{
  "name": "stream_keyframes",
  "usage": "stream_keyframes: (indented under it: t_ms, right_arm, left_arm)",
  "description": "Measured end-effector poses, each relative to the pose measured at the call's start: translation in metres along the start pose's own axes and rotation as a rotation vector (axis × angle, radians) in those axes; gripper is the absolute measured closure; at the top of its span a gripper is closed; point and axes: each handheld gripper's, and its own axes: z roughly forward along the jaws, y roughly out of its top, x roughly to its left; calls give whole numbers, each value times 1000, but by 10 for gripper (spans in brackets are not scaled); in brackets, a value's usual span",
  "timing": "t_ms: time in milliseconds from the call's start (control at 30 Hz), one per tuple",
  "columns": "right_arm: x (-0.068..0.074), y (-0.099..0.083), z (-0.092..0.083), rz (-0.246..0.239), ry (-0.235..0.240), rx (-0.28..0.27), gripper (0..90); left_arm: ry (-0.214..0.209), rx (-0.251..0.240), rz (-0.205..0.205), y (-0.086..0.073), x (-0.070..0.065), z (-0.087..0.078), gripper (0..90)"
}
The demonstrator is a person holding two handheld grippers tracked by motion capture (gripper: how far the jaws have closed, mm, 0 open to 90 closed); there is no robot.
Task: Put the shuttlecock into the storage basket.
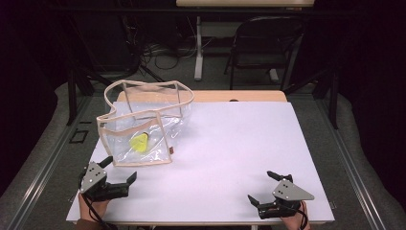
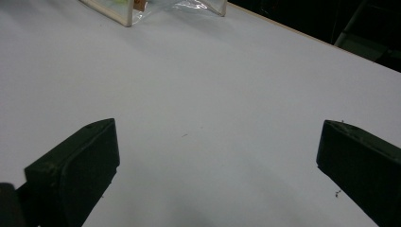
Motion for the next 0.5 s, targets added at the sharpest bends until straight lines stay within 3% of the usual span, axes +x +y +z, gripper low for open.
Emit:
stream_keyframes:
  t_ms: [233,500]
  right_arm:
    - [0,0,0,0,0,-3,0]
    - [-2,0,-1,-1,-4,-6,0]
  left_arm:
    - [7,-1,18,-12,-7,3,0]
    - [-10,47,42,-18,-11,11,0]
